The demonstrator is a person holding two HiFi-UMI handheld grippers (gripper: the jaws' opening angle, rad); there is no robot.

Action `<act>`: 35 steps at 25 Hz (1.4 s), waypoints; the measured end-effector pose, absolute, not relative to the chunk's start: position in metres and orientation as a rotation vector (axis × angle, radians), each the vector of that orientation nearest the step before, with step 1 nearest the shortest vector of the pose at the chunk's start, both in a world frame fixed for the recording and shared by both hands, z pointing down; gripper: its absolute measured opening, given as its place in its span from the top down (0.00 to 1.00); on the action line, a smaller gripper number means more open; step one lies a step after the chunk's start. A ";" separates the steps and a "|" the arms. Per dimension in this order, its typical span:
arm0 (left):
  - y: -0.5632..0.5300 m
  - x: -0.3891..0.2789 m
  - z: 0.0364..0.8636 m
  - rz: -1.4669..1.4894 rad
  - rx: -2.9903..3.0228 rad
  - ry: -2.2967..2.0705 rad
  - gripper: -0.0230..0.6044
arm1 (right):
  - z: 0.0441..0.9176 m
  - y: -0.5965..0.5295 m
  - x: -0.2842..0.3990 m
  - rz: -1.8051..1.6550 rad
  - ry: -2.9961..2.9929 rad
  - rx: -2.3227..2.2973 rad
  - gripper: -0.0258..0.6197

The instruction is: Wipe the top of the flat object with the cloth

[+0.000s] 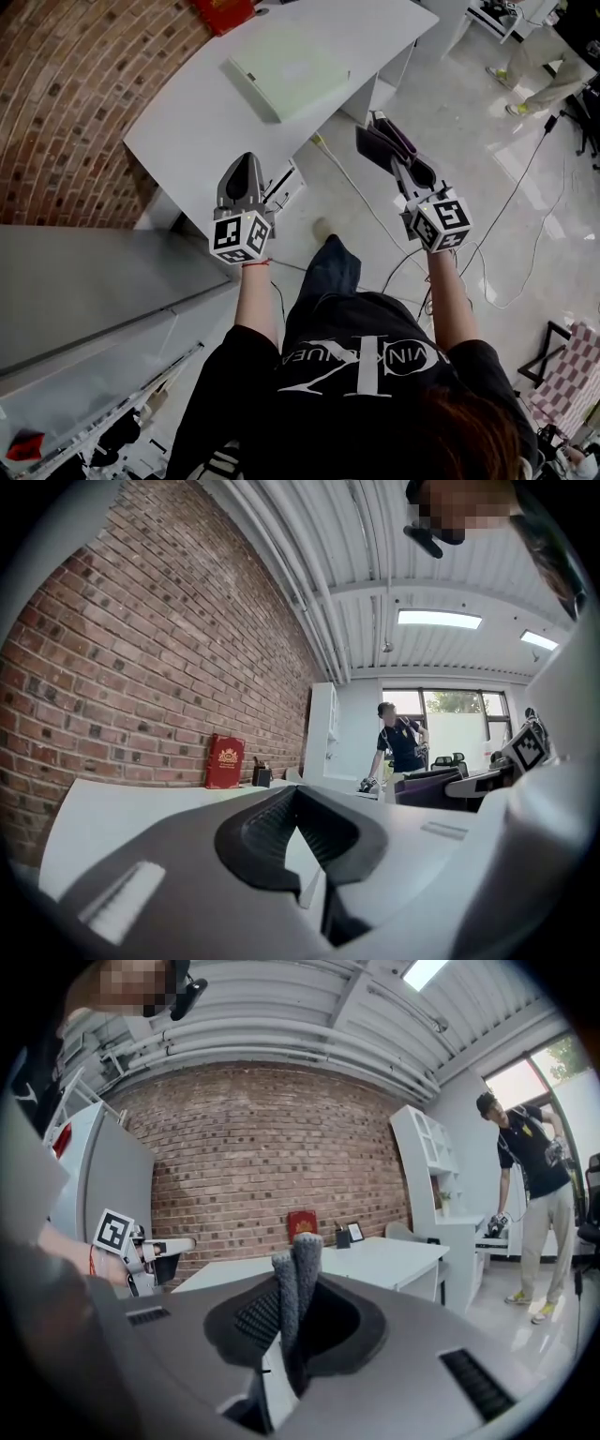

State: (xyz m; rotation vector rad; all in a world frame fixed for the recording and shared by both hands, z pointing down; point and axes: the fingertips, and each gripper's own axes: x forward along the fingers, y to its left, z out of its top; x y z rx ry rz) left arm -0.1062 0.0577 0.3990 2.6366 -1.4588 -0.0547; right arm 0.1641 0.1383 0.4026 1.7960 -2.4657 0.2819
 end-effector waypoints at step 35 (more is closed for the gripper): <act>-0.139 -0.120 0.438 0.054 2.546 -1.439 0.95 | 0.422 -0.116 0.099 0.321 -2.545 1.473 0.87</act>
